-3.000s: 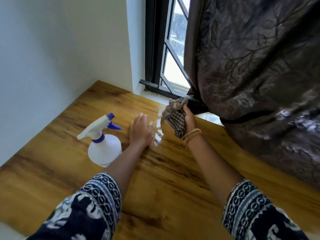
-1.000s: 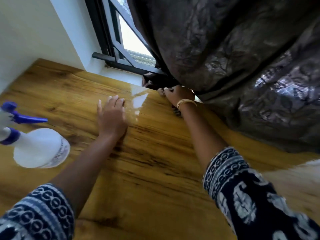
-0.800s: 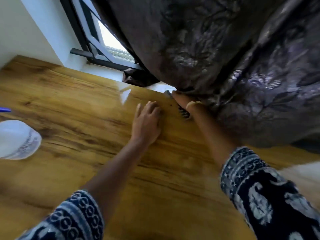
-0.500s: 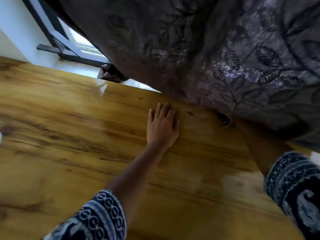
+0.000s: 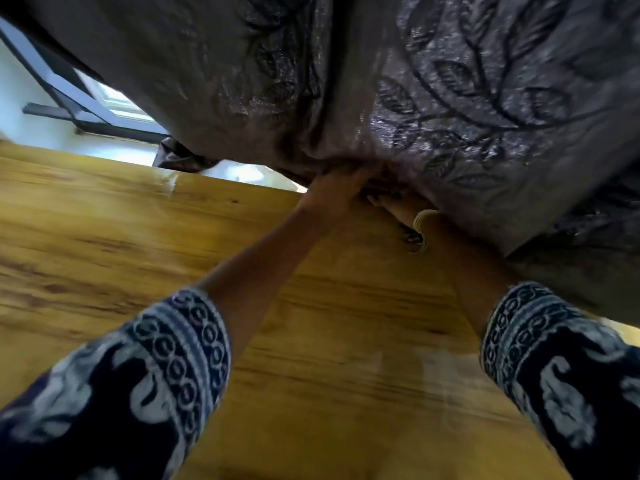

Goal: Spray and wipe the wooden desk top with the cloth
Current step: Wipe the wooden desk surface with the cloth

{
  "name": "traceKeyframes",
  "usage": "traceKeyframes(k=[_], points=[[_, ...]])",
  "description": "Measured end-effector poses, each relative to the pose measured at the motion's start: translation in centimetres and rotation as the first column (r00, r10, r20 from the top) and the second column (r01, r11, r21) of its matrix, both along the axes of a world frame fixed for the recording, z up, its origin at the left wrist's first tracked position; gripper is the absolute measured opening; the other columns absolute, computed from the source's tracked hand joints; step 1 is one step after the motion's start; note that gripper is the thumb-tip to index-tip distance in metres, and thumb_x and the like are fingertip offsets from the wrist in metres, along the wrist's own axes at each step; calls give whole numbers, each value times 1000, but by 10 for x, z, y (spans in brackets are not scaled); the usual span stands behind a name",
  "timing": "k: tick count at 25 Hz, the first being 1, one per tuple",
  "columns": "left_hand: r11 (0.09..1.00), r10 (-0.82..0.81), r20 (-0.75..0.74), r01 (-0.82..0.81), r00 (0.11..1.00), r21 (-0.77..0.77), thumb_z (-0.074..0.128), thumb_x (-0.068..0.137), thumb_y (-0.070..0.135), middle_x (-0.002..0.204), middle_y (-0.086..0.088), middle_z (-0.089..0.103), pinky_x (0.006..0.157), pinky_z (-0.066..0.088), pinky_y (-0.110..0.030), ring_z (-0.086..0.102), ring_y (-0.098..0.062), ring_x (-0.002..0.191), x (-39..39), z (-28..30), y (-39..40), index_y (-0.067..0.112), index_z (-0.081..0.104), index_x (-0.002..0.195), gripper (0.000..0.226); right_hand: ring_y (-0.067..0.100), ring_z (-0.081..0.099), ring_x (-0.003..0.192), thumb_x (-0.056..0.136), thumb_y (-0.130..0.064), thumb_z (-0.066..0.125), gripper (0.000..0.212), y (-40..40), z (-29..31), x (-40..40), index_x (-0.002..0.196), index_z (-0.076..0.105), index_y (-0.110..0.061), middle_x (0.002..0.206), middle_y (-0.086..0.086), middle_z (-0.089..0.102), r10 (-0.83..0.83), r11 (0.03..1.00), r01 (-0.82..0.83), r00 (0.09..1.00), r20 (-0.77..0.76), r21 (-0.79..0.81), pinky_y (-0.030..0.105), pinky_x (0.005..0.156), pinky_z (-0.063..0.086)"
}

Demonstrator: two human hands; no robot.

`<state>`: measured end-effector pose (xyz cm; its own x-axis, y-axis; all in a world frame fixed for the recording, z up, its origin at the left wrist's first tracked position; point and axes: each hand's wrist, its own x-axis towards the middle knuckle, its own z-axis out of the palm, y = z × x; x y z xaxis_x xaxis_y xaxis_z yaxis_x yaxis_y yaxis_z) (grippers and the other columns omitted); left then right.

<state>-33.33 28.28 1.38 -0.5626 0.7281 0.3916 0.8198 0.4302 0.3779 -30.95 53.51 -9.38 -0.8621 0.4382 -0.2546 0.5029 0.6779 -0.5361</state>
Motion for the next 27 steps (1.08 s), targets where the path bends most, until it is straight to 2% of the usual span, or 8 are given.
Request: traceKeyframes(k=[1, 3, 8, 13, 16, 19, 22, 27], points=[[997, 67, 90, -63, 994, -48, 44, 88, 19, 129, -30, 56, 95, 44, -44, 55, -47, 115, -7, 16, 9, 4, 37, 147, 61, 18, 44, 126, 86, -53, 60, 59, -5, 2, -16, 140, 48, -32, 139, -8, 49, 42, 994, -40, 999, 13, -105, 41, 108, 32], [988, 126, 192, -105, 973, -115, 44, 95, 12, 146, -18, 46, 105, 34, -36, 47, -37, 129, -25, 28, 25, 17, 18, 154, 65, 26, 39, 136, 89, -50, 54, 64, -39, 46, -11, 144, 46, -19, 148, 4, 45, 92, 993, -93, 996, -14, -66, 41, 114, 28], [994, 11, 137, 3, 991, -107, 50, 89, 10, 158, -10, 29, 110, 37, -48, 31, -33, 142, -41, -26, 25, 20, 27, 152, 68, 28, 42, 135, 99, -34, 54, 48, -39, 42, -1, 141, 49, -11, 146, 9, 48, 102, 983, -104, 995, -22, -149, 31, 111, 26], [928, 72, 22, -59, 997, -368, 53, 91, 33, 163, 11, 12, 106, 36, -53, 30, -21, 142, -25, -46, 41, 43, 15, 152, 73, 28, 40, 136, 97, -31, 58, 47, -42, 40, 17, 140, 52, -11, 146, 11, 47, 200, 963, -219, 971, -131, -155, 30, 114, 26], [867, 106, 82, -52, 991, -496, 63, 83, 50, 161, 5, 17, 106, 35, -54, 32, -28, 140, -34, -24, 54, 50, 11, 150, 85, 23, 39, 137, 97, -34, 58, 48, -35, 57, 34, 141, 51, -19, 149, 7, 45, 439, 897, -426, 889, -132, 114, 19, 107, 21], [843, 102, -23, -99, 995, -529, 53, 91, 39, 155, -3, 22, 100, 41, -46, 40, -32, 132, -29, -7, 64, 46, 25, 148, 64, 25, 33, 141, 94, -51, 51, 58, -27, 65, 60, 147, 40, -33, 155, 5, 36, 564, 794, -538, 825, -15, 285, 32, 115, 21], [793, 91, -28, -90, 995, -602, 46, 95, 35, 157, 0, 24, 98, 42, -46, 40, -32, 133, -19, -28, 64, 41, 32, 148, 56, 32, 41, 137, 90, -50, 47, 56, -26, 60, 89, 143, 47, -33, 152, 10, 40, 595, 772, -543, 800, -75, 332, 44, 112, 33], [772, 325, 169, -158, 931, -616, 27, 98, 43, 157, -7, 31, 108, 28, -48, 34, -34, 140, -27, -50, 52, 51, 25, 147, 49, 24, 43, 135, 93, -44, 53, 51, -2, 62, 110, 143, 46, -36, 148, 4, 44, 450, 877, -418, 888, -98, 238, 34, 109, 35]])
